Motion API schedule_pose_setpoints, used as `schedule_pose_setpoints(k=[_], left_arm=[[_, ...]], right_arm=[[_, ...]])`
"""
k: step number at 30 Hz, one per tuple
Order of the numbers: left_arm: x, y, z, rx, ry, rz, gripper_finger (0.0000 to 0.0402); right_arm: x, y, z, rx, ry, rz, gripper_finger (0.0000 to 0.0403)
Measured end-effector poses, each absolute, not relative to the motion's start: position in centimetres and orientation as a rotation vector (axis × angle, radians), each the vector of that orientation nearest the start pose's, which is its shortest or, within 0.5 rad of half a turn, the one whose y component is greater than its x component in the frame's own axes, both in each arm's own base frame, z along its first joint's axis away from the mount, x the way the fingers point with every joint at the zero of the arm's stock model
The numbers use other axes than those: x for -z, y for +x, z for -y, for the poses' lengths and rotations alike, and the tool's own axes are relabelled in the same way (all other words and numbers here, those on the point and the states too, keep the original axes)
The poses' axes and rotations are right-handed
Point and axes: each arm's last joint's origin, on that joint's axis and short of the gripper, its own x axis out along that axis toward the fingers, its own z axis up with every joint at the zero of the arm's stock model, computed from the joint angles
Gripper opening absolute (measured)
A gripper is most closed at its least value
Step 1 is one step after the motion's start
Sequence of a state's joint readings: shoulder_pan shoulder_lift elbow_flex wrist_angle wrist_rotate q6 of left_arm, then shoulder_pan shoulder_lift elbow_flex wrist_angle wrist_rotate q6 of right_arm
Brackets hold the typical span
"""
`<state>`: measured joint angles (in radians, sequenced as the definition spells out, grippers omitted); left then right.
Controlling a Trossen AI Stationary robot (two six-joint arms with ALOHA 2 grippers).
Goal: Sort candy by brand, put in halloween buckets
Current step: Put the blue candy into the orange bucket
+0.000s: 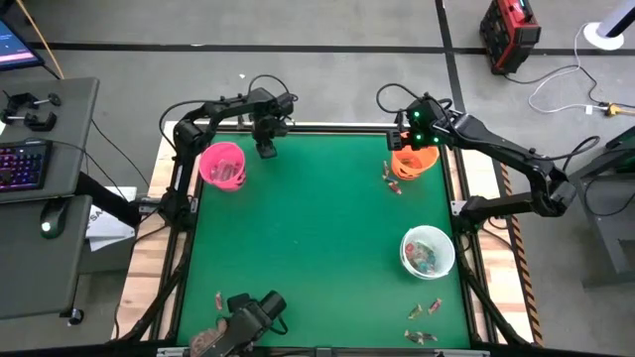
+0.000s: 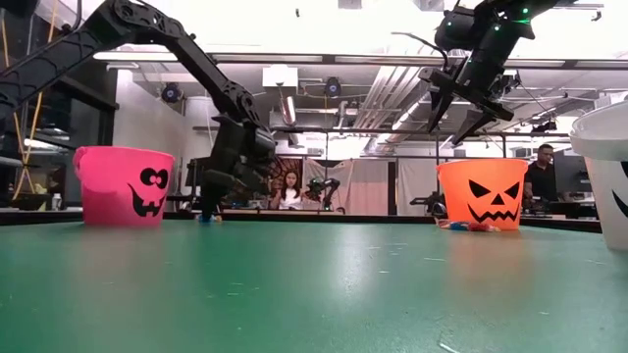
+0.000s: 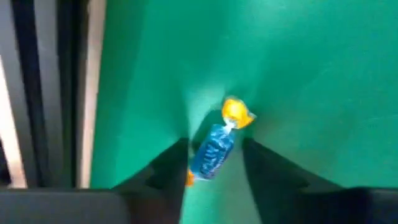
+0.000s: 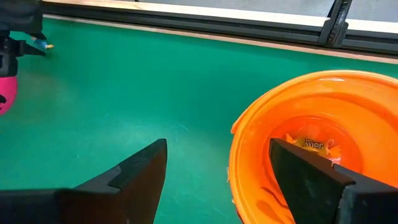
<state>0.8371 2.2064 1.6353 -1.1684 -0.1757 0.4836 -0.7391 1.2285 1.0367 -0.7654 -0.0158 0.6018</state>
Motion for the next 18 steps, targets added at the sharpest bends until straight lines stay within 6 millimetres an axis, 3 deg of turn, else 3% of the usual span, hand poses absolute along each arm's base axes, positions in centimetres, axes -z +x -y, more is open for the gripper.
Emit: schedule_pose_setpoints(k=[4,5,7,10,15,18], left_arm=[[-14.1,26.4,-29.8,-0.348,-0.291,-1.787,0.0033],[-14.4,26.4,-29.7,-0.363,-0.31,-1.771,0.0021],[-15.3,26.5,-29.8,-0.381,-0.33,-1.713,0.0022],[-18.6,26.8,-29.9,-0.433,-0.333,-1.584,0.0022],[-23.8,28.5,-29.4,-0.423,-0.399,-1.183,0.0013],[-26.9,30.3,-27.9,-0.378,-0.395,-0.957,0.0013]], right_arm=[[-28.5,17.7,16.1,0.935,0.894,-0.691,0.0275],[-28.6,17.7,16.1,0.934,0.894,-0.689,0.0275],[-28.8,17.8,16.1,0.919,0.892,-0.665,0.0275],[-29.6,18.0,16.1,0.866,0.894,-0.579,0.0275],[-32.0,18.5,16.2,0.726,0.857,-0.354,0.0275],[-33.6,18.5,16.1,0.671,0.813,-0.225,0.0275]])
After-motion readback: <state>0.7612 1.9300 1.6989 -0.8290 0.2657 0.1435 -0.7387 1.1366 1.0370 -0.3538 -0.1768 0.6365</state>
